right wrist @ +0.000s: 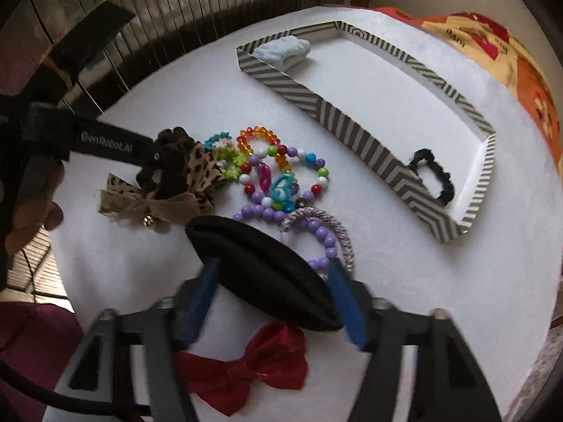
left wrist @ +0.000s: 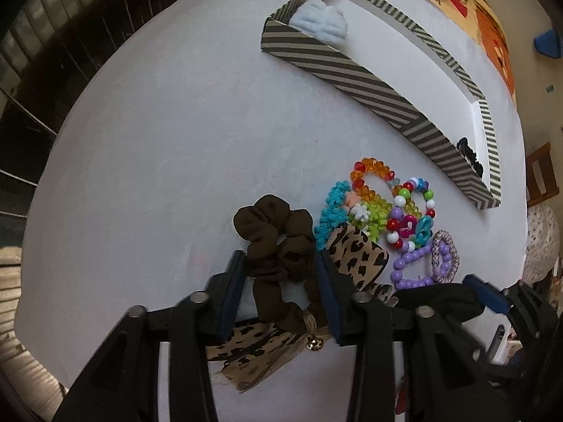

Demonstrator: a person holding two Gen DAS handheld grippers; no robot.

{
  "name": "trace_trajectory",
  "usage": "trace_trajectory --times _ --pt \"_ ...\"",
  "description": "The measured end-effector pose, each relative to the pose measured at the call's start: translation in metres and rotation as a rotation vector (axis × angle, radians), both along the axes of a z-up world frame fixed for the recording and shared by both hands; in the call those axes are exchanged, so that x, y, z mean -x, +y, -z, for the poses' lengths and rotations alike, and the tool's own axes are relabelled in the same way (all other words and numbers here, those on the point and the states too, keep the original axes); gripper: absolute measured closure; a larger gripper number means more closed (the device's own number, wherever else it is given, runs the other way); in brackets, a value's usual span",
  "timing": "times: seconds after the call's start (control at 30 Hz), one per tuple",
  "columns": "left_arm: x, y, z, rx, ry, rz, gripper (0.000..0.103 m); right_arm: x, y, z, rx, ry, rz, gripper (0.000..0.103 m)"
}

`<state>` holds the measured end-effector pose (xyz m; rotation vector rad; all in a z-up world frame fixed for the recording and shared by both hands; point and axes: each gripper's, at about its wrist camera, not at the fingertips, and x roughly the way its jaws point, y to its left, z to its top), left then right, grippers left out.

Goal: Organize jewelry
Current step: 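Grasp the brown scrunchie with the left tool while the right tool grasps the black hair clip, then carry the brown scrunchie and black clip into the tray and release both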

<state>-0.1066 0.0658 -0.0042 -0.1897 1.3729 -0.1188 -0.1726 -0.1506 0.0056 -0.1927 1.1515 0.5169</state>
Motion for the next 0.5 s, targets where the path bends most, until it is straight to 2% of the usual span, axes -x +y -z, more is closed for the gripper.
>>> trace_trajectory --times 0.1,0.2,0.5 --pt "0.002 0.0 -0.002 0.008 -0.008 0.013 0.102 0.004 -0.003 0.004 -0.023 0.013 0.005 0.085" --pt "0.006 0.002 -0.014 0.007 -0.04 0.02 0.103 0.012 -0.008 -0.002 -0.053 -0.018 0.023 0.089" --pt "0.003 0.005 -0.07 0.039 -0.159 0.021 0.103 0.01 -0.04 -0.047 -0.202 -0.11 0.147 0.09"
